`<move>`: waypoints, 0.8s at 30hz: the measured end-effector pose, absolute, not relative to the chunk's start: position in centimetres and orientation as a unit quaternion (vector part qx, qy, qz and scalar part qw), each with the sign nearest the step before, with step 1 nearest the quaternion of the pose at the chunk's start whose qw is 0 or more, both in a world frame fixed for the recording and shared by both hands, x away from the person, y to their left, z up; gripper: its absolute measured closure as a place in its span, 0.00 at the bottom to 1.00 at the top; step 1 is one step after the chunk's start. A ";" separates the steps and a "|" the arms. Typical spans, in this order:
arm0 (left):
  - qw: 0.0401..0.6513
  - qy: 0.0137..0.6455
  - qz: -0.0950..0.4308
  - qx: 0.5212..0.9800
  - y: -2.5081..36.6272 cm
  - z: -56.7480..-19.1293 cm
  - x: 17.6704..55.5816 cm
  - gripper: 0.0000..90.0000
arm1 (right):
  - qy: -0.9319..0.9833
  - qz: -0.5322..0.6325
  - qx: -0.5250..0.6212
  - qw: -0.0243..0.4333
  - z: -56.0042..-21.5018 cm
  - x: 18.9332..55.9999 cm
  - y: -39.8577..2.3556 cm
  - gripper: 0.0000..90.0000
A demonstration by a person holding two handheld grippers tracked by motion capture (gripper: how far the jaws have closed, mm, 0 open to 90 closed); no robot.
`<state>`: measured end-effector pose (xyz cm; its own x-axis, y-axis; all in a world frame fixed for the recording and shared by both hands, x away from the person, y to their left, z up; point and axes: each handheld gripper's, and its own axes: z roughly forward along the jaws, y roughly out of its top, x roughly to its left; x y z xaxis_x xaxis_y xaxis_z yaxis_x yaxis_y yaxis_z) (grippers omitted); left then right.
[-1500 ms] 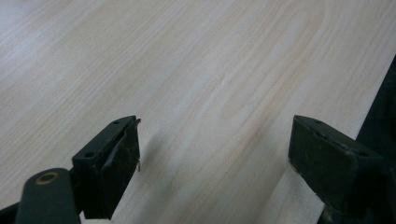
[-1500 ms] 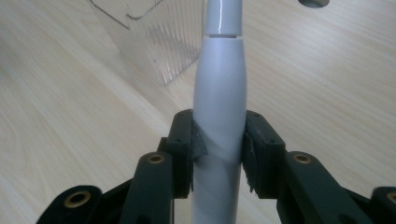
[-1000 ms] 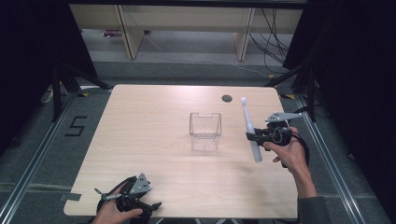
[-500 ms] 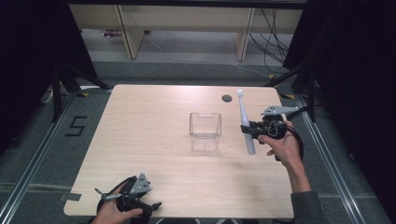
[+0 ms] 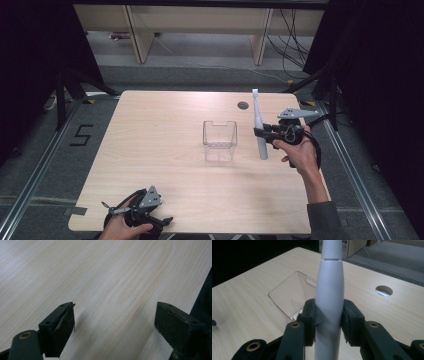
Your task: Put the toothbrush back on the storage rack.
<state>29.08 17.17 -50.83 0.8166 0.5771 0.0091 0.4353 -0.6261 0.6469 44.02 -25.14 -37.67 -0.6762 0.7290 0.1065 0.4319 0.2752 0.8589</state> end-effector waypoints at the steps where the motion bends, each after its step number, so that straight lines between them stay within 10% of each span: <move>1: 0.322 0.277 0.107 0.899 17.2 -50.8 29.2 0.18 | 0.786 0.472 0.369 0.153 -37.4 44.0 -25.1 0.74; 24: 0.327 0.283 0.109 0.895 17.2 -50.8 29.0 0.18 | 0.792 0.503 0.322 0.127 -34.6 44.7 -20.5 0.74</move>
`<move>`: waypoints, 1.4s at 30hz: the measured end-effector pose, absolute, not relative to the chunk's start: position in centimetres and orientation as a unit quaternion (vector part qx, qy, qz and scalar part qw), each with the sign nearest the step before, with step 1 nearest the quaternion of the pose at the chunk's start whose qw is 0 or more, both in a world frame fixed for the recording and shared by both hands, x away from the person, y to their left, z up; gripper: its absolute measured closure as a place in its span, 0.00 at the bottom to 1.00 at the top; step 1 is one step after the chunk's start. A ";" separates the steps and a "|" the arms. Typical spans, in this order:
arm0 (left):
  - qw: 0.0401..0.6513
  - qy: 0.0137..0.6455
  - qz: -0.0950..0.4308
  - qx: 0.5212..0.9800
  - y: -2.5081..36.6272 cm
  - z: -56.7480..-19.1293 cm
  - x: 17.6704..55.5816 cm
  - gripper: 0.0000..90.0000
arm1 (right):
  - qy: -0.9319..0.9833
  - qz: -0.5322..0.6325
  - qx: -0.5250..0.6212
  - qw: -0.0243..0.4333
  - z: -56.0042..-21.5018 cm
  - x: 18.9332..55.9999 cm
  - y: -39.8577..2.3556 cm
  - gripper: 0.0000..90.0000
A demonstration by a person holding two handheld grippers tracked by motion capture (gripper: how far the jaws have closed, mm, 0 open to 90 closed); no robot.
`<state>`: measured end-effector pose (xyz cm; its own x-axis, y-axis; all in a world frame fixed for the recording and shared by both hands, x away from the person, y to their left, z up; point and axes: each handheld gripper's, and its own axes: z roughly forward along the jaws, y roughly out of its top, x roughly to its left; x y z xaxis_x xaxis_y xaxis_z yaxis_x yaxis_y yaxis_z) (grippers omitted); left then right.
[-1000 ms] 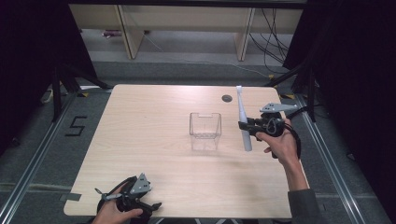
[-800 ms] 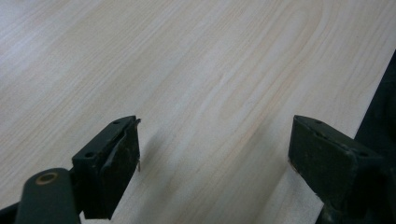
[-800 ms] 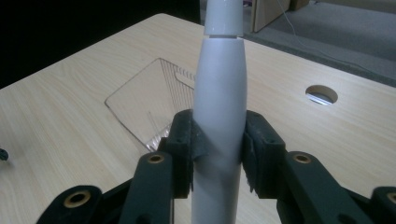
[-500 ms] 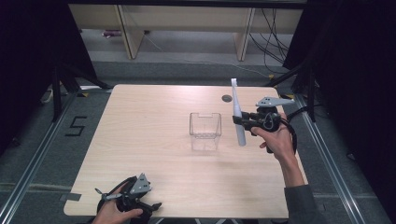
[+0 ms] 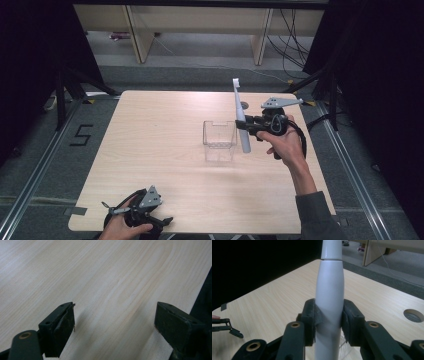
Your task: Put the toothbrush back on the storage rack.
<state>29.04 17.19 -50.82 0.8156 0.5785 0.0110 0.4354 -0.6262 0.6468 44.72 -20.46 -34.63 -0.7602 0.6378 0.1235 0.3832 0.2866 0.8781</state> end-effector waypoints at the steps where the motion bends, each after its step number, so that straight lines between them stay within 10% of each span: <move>1: 0.326 0.281 0.109 0.896 17.2 -50.8 29.1 0.18 | 0.790 0.506 0.328 0.115 -34.6 44.8 -20.1 0.74; 42: 0.327 0.271 0.106 0.899 17.1 -50.8 29.0 0.18 | 0.807 0.491 0.307 0.113 -37.7 50.7 -14.6 0.74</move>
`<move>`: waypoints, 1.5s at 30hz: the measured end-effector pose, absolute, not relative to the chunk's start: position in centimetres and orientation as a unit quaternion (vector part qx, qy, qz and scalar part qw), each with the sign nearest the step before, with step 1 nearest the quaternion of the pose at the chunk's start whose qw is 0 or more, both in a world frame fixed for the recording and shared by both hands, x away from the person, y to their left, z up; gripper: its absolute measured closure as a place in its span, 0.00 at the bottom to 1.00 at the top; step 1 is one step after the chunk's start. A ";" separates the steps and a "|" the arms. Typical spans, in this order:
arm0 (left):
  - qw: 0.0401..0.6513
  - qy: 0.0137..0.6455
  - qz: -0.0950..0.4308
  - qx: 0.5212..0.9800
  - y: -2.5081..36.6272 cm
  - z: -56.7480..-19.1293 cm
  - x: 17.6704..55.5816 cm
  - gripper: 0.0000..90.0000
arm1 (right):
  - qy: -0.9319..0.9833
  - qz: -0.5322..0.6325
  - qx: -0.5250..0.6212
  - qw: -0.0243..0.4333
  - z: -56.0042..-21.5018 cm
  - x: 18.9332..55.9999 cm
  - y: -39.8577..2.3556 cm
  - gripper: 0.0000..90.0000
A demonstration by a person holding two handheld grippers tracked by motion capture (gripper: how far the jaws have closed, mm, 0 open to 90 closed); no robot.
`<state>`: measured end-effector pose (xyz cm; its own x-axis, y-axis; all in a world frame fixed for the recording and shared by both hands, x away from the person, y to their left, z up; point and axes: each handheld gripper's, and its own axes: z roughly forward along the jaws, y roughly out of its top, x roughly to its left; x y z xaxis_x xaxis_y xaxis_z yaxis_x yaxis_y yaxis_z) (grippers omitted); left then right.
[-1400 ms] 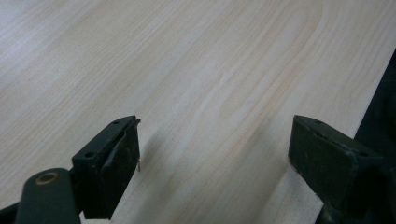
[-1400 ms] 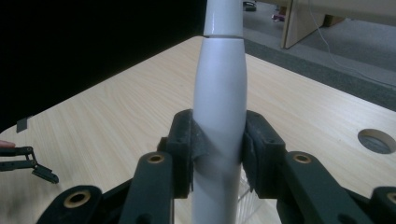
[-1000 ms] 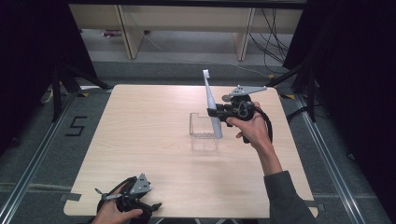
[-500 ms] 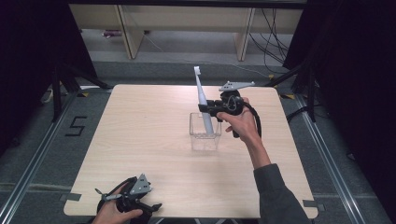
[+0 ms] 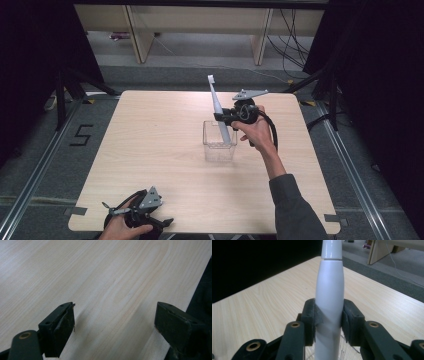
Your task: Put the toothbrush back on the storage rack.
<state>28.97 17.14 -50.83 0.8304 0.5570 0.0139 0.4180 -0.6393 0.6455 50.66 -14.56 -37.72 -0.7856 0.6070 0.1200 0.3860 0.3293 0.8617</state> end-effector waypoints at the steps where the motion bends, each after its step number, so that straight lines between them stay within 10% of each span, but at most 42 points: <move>1: 0.326 0.269 0.106 0.900 17.2 -50.8 29.0 0.18 | 0.807 0.491 0.310 0.110 -37.8 50.6 -14.4 0.74; 45: 0.324 0.268 0.104 0.901 17.1 -50.8 29.0 0.18 | 0.867 0.378 0.300 0.125 -42.5 51.0 -12.0 0.74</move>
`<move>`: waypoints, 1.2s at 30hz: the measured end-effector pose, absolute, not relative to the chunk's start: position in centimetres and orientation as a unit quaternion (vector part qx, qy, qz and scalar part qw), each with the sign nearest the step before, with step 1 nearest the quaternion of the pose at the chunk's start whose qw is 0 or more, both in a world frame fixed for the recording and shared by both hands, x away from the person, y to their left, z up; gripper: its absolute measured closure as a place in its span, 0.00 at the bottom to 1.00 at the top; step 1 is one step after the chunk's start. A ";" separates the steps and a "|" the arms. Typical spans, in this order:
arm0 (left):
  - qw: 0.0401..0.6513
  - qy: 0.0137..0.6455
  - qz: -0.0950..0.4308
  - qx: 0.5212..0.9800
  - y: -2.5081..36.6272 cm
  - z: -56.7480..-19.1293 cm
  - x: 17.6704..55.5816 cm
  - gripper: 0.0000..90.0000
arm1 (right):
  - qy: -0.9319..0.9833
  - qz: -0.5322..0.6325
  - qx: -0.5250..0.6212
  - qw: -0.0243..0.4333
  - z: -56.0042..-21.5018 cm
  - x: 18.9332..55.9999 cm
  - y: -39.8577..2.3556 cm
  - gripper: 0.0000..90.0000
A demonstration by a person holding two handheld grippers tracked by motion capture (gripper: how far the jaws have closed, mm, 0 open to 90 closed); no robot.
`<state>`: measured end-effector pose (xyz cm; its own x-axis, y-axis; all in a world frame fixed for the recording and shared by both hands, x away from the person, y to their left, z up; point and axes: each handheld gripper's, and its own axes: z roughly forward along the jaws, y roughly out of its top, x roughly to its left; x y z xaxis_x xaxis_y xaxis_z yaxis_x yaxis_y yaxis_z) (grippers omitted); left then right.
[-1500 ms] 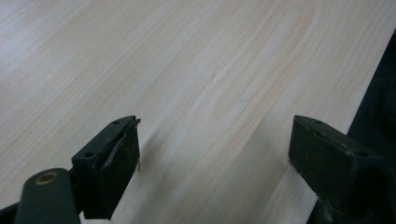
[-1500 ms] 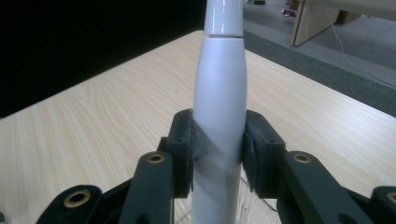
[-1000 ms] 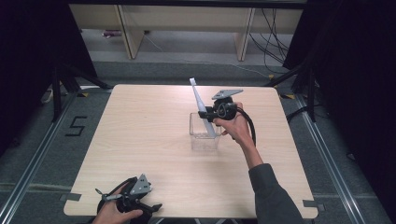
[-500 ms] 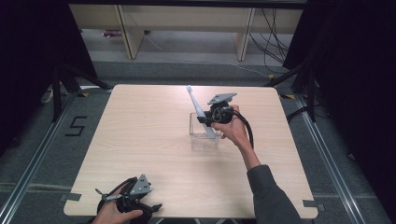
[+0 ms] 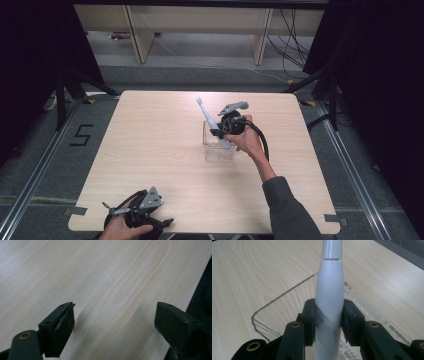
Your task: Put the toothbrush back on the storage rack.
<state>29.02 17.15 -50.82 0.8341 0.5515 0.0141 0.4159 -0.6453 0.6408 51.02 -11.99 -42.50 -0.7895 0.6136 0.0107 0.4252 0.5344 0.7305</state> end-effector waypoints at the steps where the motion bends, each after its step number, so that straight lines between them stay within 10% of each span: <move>1: 0.325 0.268 0.106 0.901 17.1 -50.8 29.0 0.18 | 0.872 0.373 0.291 0.122 -42.4 51.1 -12.1 0.74; 36: 0.324 0.267 0.104 0.901 17.1 -50.7 28.9 0.18 | 0.883 0.318 0.329 0.106 -43.5 51.6 -10.8 0.73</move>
